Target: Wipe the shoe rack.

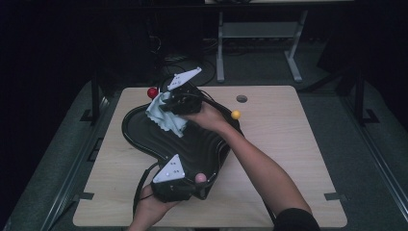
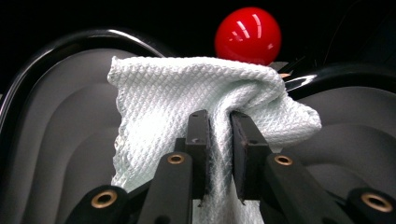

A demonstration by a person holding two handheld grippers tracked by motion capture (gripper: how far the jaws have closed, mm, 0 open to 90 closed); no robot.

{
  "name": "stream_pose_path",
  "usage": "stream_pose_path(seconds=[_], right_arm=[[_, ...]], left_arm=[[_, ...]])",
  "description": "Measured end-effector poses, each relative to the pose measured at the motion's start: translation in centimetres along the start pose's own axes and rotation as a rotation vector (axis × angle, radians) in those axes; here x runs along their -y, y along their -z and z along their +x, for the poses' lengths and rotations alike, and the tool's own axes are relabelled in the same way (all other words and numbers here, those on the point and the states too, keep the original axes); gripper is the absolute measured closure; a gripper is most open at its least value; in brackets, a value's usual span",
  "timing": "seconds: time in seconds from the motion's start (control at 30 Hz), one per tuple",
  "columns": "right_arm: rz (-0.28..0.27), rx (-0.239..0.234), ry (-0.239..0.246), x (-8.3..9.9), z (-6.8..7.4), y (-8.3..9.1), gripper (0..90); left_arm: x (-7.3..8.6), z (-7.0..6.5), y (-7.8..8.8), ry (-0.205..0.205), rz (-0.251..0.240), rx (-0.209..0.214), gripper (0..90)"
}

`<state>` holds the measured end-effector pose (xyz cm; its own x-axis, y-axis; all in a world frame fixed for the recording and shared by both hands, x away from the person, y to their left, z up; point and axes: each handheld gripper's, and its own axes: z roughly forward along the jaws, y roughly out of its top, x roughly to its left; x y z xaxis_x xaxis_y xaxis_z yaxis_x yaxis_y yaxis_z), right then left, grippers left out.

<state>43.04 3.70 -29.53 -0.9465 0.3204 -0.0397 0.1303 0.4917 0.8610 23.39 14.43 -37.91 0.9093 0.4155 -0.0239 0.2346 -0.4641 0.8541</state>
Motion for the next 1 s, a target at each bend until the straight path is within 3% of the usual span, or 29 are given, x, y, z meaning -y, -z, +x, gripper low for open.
stream_pose_path(seconds=[0.17, 0.33, 0.57, 0.73, 0.8, 0.93, 1.0], right_arm=[[-0.002, 0.007, -0.019, 0.3, -0.3, 0.2, 79.8], [-0.007, -0.055, 0.046, -0.5, 2.4, -0.5, 80.1], [-0.020, -0.045, 0.038, -1.8, 2.7, -1.5, 80.3], [-0.045, -0.131, 0.075, -2.7, 5.0, -2.6, 80.3], [-0.042, -0.129, 0.098, -2.9, 5.5, -2.8, 80.4], [-0.037, -0.099, 0.051, -2.6, 4.1, -2.6, 80.4], [-0.032, -0.100, 0.049, -2.5, 4.2, -2.5, 80.4]], left_arm=[[0.0, 0.0, 0.0, -0.001, 0.000, 0.000, 60.3], [0.0, 0.0, 0.0, -0.003, 0.002, -0.001, 60.4], [0.0, 0.0, 0.0, -0.007, 0.003, -0.002, 60.4], [0.0, 0.0, 0.0, -0.008, 0.002, -0.001, 60.3], [0.0, 0.1, 0.0, -0.010, 0.001, -0.002, 60.3], [0.0, 0.2, 0.1, 0.000, 0.003, -0.011, 60.4], [0.0, 0.1, 0.1, -0.001, 0.001, -0.012, 60.4]])
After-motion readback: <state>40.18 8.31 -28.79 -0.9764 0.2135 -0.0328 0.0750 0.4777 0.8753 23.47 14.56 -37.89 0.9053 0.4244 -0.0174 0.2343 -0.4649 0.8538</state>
